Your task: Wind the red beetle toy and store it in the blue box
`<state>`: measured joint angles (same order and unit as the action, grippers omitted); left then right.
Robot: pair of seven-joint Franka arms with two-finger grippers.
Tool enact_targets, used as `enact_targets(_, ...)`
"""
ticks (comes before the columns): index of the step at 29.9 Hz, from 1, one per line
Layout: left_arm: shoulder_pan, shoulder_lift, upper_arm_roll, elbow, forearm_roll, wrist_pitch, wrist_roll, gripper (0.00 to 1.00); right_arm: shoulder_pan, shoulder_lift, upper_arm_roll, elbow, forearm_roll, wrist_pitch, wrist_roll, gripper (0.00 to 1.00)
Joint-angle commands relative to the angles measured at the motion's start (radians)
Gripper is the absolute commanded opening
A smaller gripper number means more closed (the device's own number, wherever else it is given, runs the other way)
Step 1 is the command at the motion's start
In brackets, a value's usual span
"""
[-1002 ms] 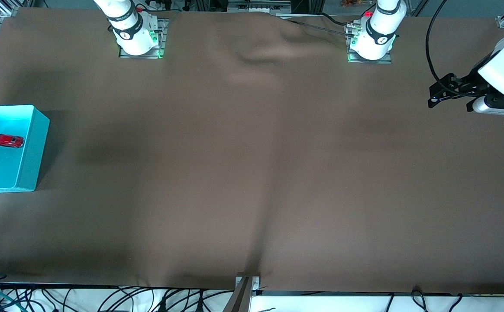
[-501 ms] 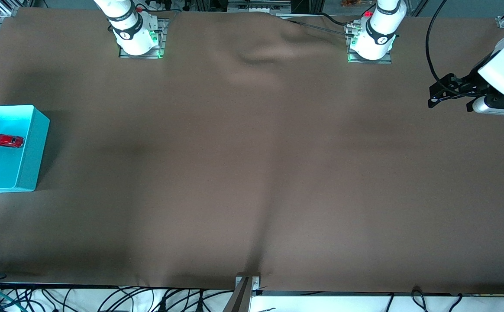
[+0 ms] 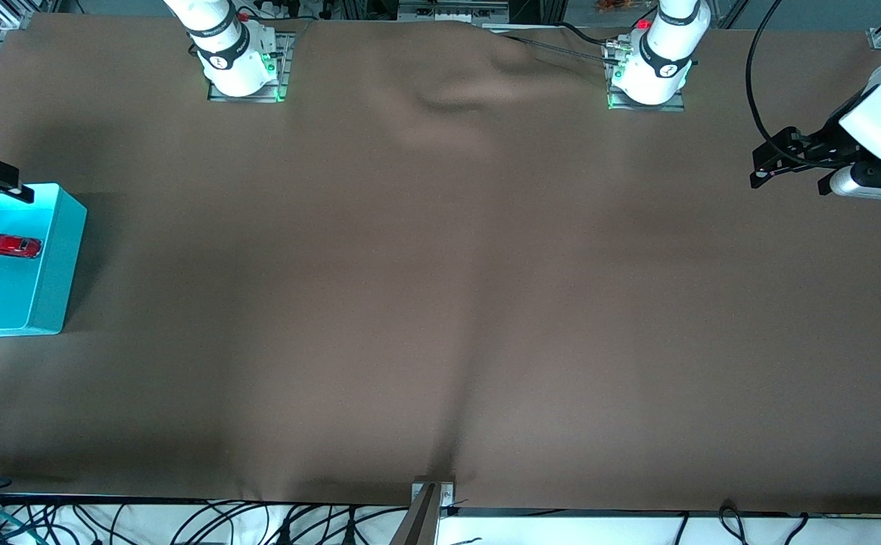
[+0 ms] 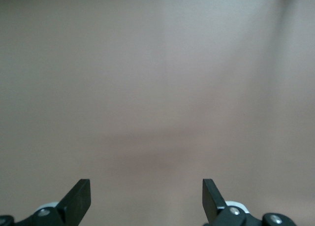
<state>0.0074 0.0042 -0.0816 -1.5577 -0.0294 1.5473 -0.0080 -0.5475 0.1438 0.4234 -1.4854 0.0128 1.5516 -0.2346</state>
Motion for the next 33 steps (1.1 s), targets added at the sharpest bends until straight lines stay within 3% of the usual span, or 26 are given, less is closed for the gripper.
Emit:
enact_targets(1, 0.008, 0.017, -0.004, 0.039, 0.005, -0.024, -0.003, 1.0, -0.011, -0.013, 0.074, 0.014, -0.06, -0.008, 0.227, 1.0)
enact_targets(9, 0.006, 0.017, -0.004, 0.039, 0.005, -0.026, -0.003, 1.0, -0.011, -0.009, 0.09, 0.059, -0.06, -0.004, 0.258, 1.0)
enact_targets(13, 0.008, 0.017, -0.004, 0.039, 0.005, -0.024, -0.003, 1.0, 0.026, -0.001, 0.068, 0.07, -0.056, -0.002, 0.259, 1.0)
enact_targets(15, 0.008, 0.017, -0.004, 0.039, 0.005, -0.024, -0.003, 1.0, 0.092, -0.001, 0.02, 0.082, -0.062, -0.013, 0.28, 1.0)
enact_targets(18, 0.008, 0.017, -0.004, 0.039, 0.005, -0.024, -0.003, 1.0, 0.205, -0.003, -0.113, 0.085, -0.054, -0.027, 0.305, 1.0)
enact_targets(23, 0.008, 0.017, -0.004, 0.039, 0.005, -0.024, -0.003, 1.0, 0.357, -0.004, -0.27, 0.085, -0.053, -0.027, 0.305, 1.0)
enact_targets(28, 0.008, 0.017, -0.004, 0.039, 0.005, -0.024, -0.003, 1.0, 0.417, -0.009, -0.342, 0.085, -0.048, -0.027, 0.307, 1.0)
enact_targets(33, 0.008, 0.017, -0.004, 0.039, 0.005, -0.024, -0.003, 1.0, 0.422, -0.012, -0.347, 0.085, -0.045, -0.028, 0.304, 1.0)
